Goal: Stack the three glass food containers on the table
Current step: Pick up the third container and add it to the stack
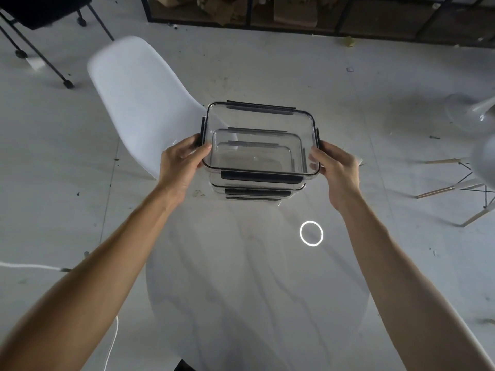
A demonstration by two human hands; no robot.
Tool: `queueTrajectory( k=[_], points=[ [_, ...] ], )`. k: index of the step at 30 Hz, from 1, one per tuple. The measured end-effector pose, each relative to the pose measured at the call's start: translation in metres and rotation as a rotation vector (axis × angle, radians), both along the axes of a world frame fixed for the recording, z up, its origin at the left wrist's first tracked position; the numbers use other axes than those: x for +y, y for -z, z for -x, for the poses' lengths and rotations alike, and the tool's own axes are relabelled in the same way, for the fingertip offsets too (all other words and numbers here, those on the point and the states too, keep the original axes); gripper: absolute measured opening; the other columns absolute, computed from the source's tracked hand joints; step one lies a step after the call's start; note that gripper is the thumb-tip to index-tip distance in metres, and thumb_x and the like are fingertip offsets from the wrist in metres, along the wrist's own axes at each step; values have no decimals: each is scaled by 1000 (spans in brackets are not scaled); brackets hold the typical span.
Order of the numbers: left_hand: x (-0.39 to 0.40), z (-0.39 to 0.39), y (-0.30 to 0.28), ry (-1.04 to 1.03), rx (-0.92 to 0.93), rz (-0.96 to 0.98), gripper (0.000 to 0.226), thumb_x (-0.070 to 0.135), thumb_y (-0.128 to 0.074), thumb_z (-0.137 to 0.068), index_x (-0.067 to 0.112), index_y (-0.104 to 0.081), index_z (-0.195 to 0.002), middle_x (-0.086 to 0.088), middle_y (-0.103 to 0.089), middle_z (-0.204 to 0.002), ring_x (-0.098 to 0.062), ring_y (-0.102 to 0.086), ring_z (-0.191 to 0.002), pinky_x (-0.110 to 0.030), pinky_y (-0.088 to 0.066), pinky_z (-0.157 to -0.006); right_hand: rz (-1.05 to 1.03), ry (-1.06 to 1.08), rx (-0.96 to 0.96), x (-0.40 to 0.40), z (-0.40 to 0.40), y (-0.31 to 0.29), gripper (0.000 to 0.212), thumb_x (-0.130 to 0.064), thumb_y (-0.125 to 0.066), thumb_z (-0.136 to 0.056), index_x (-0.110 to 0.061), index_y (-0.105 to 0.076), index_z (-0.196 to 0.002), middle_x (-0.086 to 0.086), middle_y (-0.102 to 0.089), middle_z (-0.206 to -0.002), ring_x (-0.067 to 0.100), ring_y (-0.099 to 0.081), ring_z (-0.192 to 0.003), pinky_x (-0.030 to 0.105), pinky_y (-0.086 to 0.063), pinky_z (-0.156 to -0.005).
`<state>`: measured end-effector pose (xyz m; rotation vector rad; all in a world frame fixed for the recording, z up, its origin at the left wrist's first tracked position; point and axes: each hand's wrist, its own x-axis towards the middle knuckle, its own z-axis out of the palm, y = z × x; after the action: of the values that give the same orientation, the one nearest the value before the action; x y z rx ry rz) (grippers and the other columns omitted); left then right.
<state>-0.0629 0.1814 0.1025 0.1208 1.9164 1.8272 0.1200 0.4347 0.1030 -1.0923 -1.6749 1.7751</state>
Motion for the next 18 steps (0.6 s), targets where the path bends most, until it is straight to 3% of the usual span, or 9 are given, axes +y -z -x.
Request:
queueTrajectory(
  k=[6, 12, 18],
  points=[
    [-2, -4, 6, 8, 14, 31, 13, 26, -77, -90, 36, -80, -97, 19, -72, -76, -10, -56, -72, -29, -52, -77, 18, 11, -3, -1, 0, 7, 14, -15, -75, -91, -25, -85, -93, 2, -67, -87, 17, -57, -86, 34, -47, -79],
    [-3, -6, 5, 13, 65, 33, 14, 25, -76, -90, 37, -80, -95, 20, -74, -78, -8, -56, -71, -23, -51, -71, 31, 15, 7, -3, -1, 9, 15, -16, -74, -92, -26, -85, -94, -7, -72, -83, 14, -61, -84, 32, -49, -78],
    [-5, -5, 4, -10, 27, 8, 13, 25, -79, -88, 36, -81, -94, 17, -76, -83, -9, -62, -78, -22, -54, -76, 5, 23, -9, -1, -2, 11, 9, -15, -74, -88, -10, -82, -91, 7, -58, -84, 20, -51, -84, 38, -41, -76]
  ],
)
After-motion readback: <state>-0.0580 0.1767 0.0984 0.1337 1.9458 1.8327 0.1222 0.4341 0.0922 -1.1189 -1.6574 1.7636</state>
